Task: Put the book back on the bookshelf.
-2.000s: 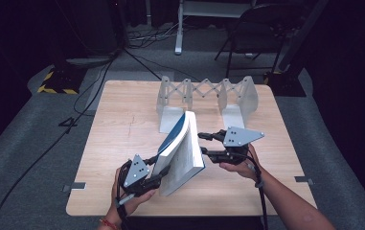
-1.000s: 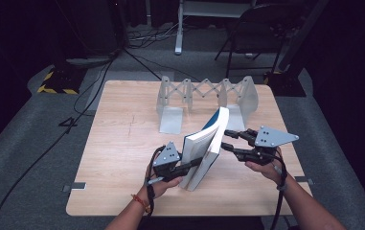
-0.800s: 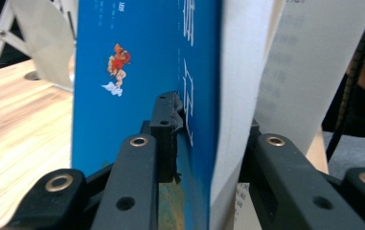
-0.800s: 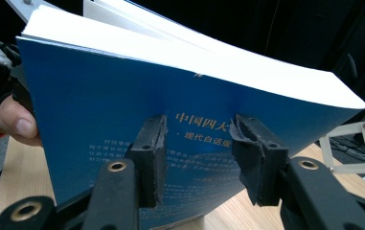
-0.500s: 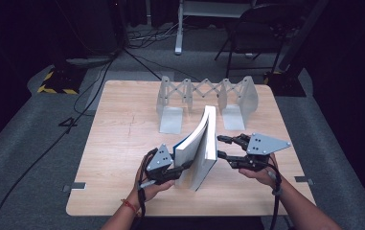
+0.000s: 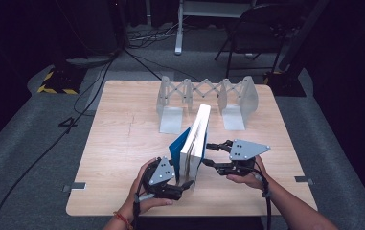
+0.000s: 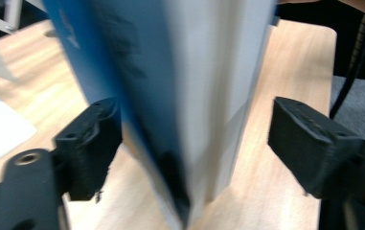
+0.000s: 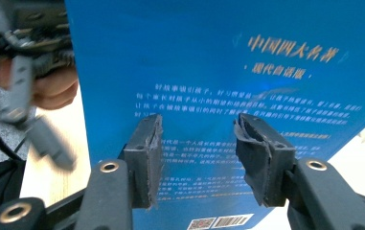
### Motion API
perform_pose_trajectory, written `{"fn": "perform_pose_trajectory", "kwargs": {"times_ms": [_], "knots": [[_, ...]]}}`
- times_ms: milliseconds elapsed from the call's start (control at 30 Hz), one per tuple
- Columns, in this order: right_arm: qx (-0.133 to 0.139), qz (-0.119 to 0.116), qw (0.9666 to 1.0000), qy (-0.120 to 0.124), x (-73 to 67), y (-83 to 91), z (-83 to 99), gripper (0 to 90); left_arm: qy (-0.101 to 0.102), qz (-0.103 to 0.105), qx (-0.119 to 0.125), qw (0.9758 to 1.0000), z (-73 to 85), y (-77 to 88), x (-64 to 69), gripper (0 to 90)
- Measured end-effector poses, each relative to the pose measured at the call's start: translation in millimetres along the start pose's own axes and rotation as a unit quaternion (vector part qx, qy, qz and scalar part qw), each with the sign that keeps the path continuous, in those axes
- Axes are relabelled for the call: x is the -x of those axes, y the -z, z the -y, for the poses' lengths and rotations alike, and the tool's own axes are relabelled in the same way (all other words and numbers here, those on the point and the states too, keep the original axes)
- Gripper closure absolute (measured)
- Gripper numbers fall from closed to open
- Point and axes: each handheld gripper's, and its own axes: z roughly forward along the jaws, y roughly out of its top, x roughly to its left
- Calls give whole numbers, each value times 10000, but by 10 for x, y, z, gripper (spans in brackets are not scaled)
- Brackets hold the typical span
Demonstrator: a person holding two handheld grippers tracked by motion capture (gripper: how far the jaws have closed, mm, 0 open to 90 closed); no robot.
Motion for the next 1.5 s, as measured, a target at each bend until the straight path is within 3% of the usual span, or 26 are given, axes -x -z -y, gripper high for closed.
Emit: {"fn": "perform_pose_trajectory", "kwargs": {"times_ms": [100, 200, 300, 367, 467, 500, 567, 733, 800, 900, 1067, 1267, 1467, 1500], "knots": [[-49, 37, 10000, -10, -9, -68, 11, 512, 38, -277, -56, 9996, -21, -101, 81, 141], [-30, 22, 10000, -90, 3, -118, 26, 490, 209, -513, -36, 9985, -24, -164, 105, 133], [-30, 52, 9999, -141, 16, -151, 40, 474, 371, -896, 154, 9952, -42, -244, 136, 144], [-9, 50, 9998, -172, 25, -156, 48, 466, 379, -1006, 207, 9940, -45, -261, 144, 164], [18, 125, 9996, -250, 48, -151, 68, 462, 375, -1341, 277, 9899, -37, -287, 153, 276], [29, 151, 9995, -268, 59, -146, 74, 457, 449, -1307, 318, 9899, -32, -275, 130, 332], [16, 176, 9994, -305, 85, -136, 87, 453, 545, -1202, 353, 9906, -20, -256, 89, 360], [-62, 239, 9991, -337, 177, -62, 147, 410, 399, -1214, 274, 9914, -1, -179, 33, 478], [-331, 274, 9983, -398, 296, 53, 315, 378, 398, -1108, 246, 9927, 18, -131, -26, 500], [-761, 328, 9948, -585, 416, 157, 554, 344, 421, -932, 230, 9945, 32, -96, -93, 524], [-1424, 388, 9852, -872, 567, 401, 1033, 346, 391, -836, 255, 9954, 47, -79, -146, 530], [-1651, 413, 9777, -1230, 584, 674, 1459, 348, 370, -768, 298, 9959, 52, -84, -163, 512], [-1685, 448, 9755, -1341, 532, 807, 1610, 352, 410, -683, 423, 9959, 33, -105, -191, 462], [-1765, 488, 9736, -1365, 513, 835, 1662, 352, 422, -688, 450, 9957, 19, -110, -198, 460]]}}
